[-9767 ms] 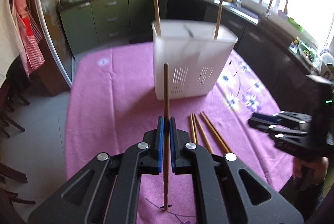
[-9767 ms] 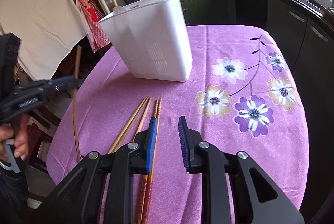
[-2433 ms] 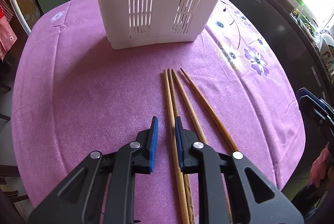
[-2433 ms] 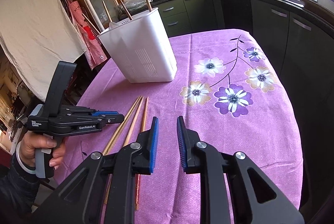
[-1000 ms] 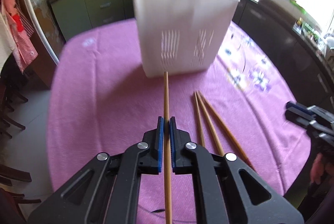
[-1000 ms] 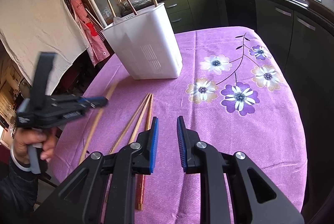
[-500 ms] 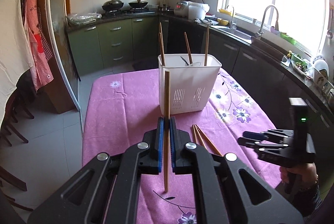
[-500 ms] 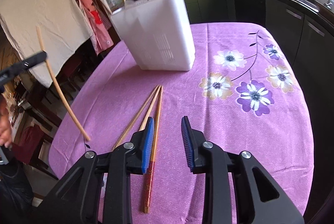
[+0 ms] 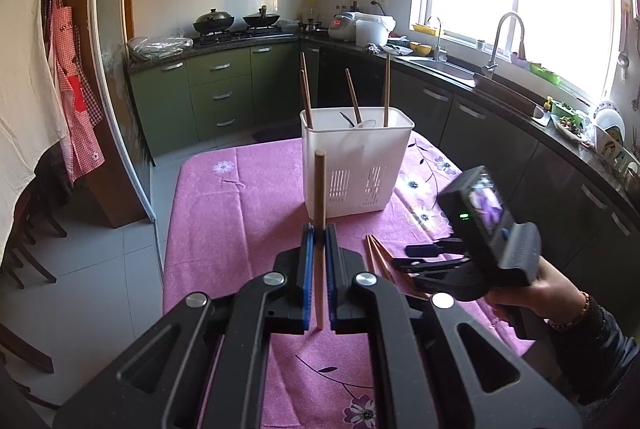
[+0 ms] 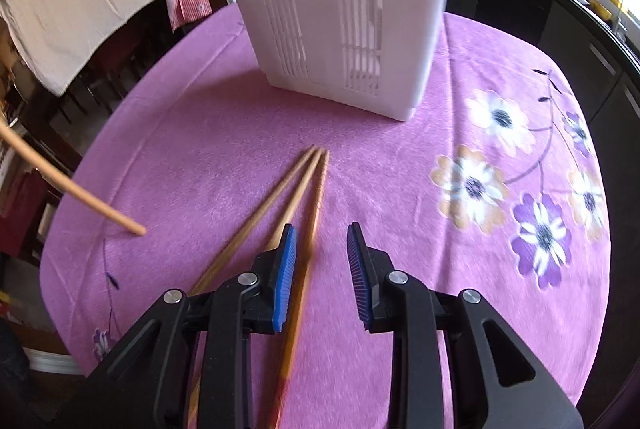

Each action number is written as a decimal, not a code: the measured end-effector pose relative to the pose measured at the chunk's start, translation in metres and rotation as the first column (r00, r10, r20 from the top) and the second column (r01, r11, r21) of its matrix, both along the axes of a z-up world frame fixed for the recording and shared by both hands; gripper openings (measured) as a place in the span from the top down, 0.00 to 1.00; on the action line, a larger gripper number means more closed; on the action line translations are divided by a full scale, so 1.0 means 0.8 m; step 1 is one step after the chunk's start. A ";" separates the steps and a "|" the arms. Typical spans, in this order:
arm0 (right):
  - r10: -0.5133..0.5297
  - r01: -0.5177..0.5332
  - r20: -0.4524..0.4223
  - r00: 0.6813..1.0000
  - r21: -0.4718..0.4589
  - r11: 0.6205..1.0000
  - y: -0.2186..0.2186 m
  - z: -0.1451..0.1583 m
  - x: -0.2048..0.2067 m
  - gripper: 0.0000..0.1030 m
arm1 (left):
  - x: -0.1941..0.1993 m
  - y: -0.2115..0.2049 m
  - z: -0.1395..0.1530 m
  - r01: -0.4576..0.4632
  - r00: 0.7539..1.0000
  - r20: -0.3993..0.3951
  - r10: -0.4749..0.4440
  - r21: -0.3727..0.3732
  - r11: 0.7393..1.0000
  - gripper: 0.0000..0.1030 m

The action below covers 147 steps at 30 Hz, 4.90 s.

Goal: Organize utensils
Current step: 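Grasp another chopstick with the right gripper and lift it upright, then carry the chopstick into the white holder and open the left gripper, then lower the chopstick into the white holder and open the right gripper, then move the left gripper to the last two chopsticks while the right gripper approaches them too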

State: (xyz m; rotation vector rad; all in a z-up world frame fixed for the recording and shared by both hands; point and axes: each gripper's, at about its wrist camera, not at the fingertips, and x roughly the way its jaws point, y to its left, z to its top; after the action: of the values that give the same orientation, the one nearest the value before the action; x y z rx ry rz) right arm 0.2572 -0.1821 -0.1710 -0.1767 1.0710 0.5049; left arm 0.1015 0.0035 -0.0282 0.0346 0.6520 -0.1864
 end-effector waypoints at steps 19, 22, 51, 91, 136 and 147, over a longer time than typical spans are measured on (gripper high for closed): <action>0.011 -0.012 -0.023 1.000 -0.052 0.999 0.025 -0.007 0.019 0.94 | -0.001 0.001 -0.001 0.015 1.000 0.002 -0.015 0.005 1.000 0.94; -0.005 0.005 0.017 1.000 0.009 1.000 0.001 0.020 0.009 0.94 | -0.001 0.000 0.000 0.014 1.000 -0.001 -0.014 0.011 1.000 0.94; -0.156 0.051 0.372 0.915 0.277 0.959 -0.135 0.184 -0.177 0.94 | 0.006 -0.012 0.008 0.015 1.000 -0.013 -0.014 0.021 1.000 0.94; -0.176 0.054 0.345 0.922 0.338 0.940 -0.162 0.176 -0.165 0.94 | 0.216 -0.070 0.120 -0.038 0.990 0.137 0.036 0.014 0.999 0.94; -0.194 0.025 0.483 0.854 0.335 0.942 -0.047 0.311 0.055 0.82 | 0.005 -0.028 0.030 -0.009 0.994 0.112 0.002 0.063 0.998 0.12; -0.233 0.114 0.435 0.870 0.282 0.953 -0.119 0.202 -0.093 0.67 | 0.036 -0.065 -0.034 0.043 0.998 -0.051 -0.040 0.049 0.998 0.12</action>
State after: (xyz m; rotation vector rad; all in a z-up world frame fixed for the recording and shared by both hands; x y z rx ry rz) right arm 0.1829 -0.2773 -0.0092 0.0247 0.5386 0.4001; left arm 0.1302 -0.0486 -0.0555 0.0917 0.7063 -0.2118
